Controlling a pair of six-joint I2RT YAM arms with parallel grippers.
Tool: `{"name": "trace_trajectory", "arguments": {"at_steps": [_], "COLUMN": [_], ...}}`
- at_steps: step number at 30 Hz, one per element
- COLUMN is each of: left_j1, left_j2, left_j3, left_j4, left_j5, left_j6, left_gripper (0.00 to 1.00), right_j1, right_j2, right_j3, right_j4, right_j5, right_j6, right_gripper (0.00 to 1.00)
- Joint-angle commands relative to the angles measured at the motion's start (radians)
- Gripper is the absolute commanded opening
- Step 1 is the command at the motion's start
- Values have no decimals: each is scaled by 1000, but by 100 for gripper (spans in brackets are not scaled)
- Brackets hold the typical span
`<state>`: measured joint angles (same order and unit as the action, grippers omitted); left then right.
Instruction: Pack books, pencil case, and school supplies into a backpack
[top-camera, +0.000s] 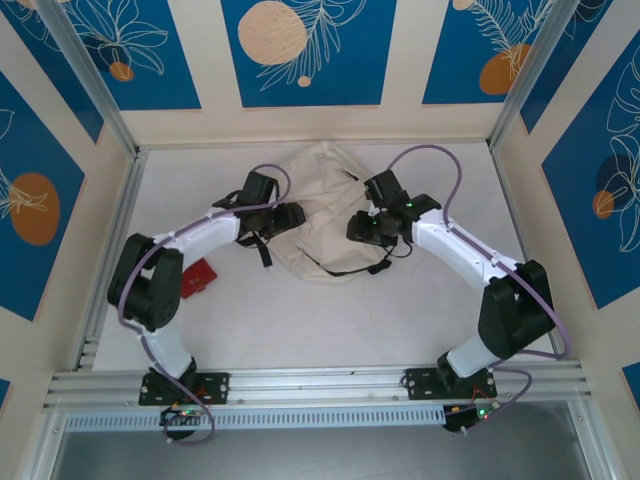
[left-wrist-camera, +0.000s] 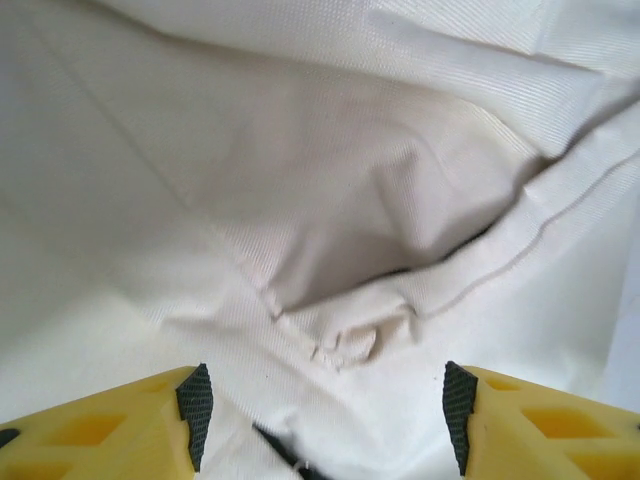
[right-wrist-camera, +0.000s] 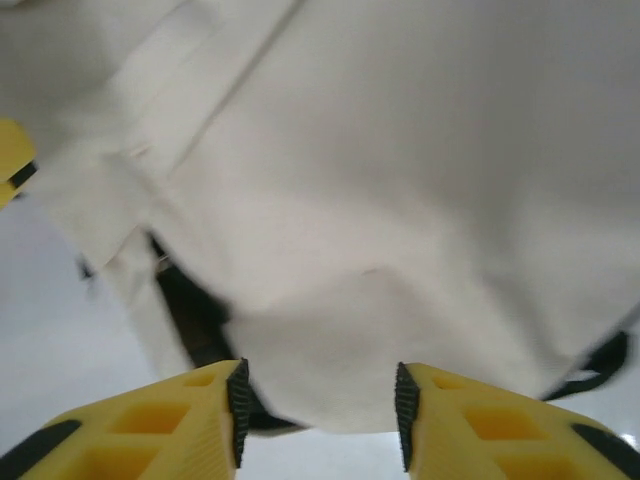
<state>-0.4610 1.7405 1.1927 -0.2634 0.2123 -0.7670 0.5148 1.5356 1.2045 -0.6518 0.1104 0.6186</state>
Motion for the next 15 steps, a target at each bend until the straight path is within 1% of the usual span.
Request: {"name": "trace_trajectory", "arguments": {"at_steps": [1,3,5,6,8,10,12,15], "left_j1": [-4,-4,-4,-4,-4,-4,-4,-4], "left_j2": [-66,-92,-112,-117,-119,-112,-102,-87], "left_j3": [-74,-113,-149,-162,-185,-198,-205,-211], "left_j4": [-54,-49,-35,-27,-13,7,24,49], "left_j5": [-25,-14,0,6,24,46,68,88], "left_j6": [-44,-66,-89,-96,-109,-117,-126,-139], "left_gripper": [62,60,57,56,53,52,51,51], "right_j1": [58,87,117,129,148,161,166,180], "right_j2": [65,115,177,201,253,289,310,314], "right_j3": [7,6,19,28,52,69,75,55], "right_j4": [53,109,145,152,157,153,155,178], "right_j5": [-186,-257,-297,-298,-303,-303,-317,-348], "right_j6": [27,59,80,85,89,90,95,102], "right_gripper": [40,36,33,32,25,21,16,11]}}
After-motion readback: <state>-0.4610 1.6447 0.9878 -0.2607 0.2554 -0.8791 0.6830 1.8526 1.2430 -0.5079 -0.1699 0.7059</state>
